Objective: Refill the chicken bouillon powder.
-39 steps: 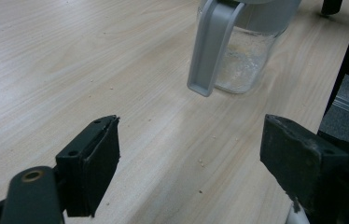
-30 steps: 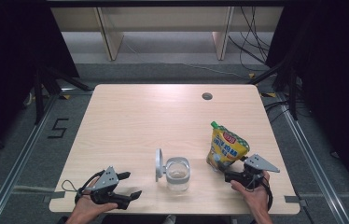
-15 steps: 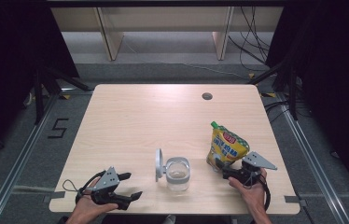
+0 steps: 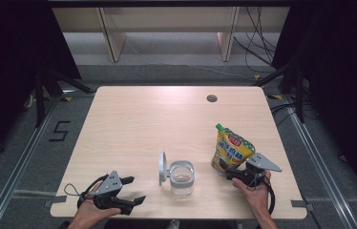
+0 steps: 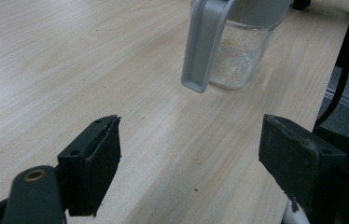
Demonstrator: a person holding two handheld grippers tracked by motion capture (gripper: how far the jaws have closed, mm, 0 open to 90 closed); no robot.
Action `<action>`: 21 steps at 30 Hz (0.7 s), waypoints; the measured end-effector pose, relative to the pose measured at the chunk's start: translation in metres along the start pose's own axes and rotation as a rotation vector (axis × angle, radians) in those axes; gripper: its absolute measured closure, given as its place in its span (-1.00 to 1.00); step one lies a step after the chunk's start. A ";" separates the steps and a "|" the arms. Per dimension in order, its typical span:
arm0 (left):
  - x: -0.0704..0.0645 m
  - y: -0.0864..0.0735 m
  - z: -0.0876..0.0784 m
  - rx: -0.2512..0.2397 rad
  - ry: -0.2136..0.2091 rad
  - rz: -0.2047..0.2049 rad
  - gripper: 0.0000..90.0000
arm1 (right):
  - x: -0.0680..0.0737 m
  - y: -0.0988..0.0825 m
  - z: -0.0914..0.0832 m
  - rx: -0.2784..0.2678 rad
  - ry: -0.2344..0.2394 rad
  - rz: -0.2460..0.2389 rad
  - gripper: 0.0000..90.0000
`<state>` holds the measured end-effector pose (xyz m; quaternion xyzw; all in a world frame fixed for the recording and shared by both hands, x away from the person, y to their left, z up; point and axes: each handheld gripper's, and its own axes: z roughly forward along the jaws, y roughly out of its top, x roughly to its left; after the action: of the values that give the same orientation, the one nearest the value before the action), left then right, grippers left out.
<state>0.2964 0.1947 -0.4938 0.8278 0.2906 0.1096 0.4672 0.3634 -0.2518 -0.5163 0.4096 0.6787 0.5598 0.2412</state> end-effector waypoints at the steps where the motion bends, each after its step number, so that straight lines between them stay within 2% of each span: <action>1: 0.000 0.000 0.000 0.004 -0.005 0.002 -0.55 | -0.003 0.001 0.001 -0.002 -0.022 -0.039 -0.59; 4: 0.001 0.000 -0.001 0.014 0.003 0.017 -0.55 | -0.003 0.000 0.003 -0.014 -0.016 -0.046 -0.58; 5: 0.000 0.000 0.000 -0.001 -0.007 0.000 -0.55 | -0.005 0.001 0.003 -0.020 0.002 -0.076 -0.57; 6: 0.000 0.000 0.000 -0.001 -0.007 0.000 -0.55 | -0.005 0.001 0.003 -0.020 0.002 -0.076 -0.57; 7: 0.000 0.001 0.000 -0.002 -0.008 0.005 -0.55 | -0.001 0.001 0.002 -0.008 -0.019 -0.013 -0.57; 8: 0.000 0.001 0.000 -0.006 -0.010 0.005 -0.55 | -0.003 0.001 0.006 -0.048 -0.012 -0.059 -0.56; 9: 0.000 0.001 0.000 -0.010 -0.009 0.019 -0.55 | -0.003 0.002 0.004 0.000 -0.004 -0.048 -0.54; 11: 0.000 0.001 0.000 -0.011 -0.009 0.021 -0.55 | -0.003 0.001 0.004 -0.007 0.003 -0.046 -0.53; 12: 0.000 0.001 0.001 -0.010 -0.010 0.022 -0.55 | 0.000 0.001 0.004 -0.007 -0.007 -0.016 -0.51; 14: 0.000 0.001 0.001 -0.014 -0.008 0.028 -0.55 | 0.000 0.001 0.006 -0.024 -0.001 -0.011 -0.47; 15: 0.000 0.001 0.000 -0.008 -0.008 0.036 -0.55 | -0.002 0.002 0.006 -0.022 0.007 -0.030 -0.45; 17: 0.000 0.001 0.000 -0.008 -0.009 0.036 -0.55 | -0.002 0.002 0.006 -0.017 0.004 -0.039 -0.44; 18: 0.000 0.001 0.000 -0.008 -0.008 0.036 -0.55 | -0.004 0.003 0.009 -0.024 0.011 -0.082 -0.43; 19: 0.000 0.001 0.000 -0.009 -0.008 0.035 -0.55 | 0.001 0.003 0.007 -0.008 -0.011 -0.056 -0.39; 21: 0.001 0.001 -0.001 -0.004 -0.008 0.041 -0.55 | 0.000 0.004 0.006 -0.003 -0.015 -0.069 -0.37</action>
<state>0.2974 0.1952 -0.4924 0.8331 0.2715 0.1166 0.4675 0.3692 -0.2479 -0.5142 0.3896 0.6899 0.5490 0.2660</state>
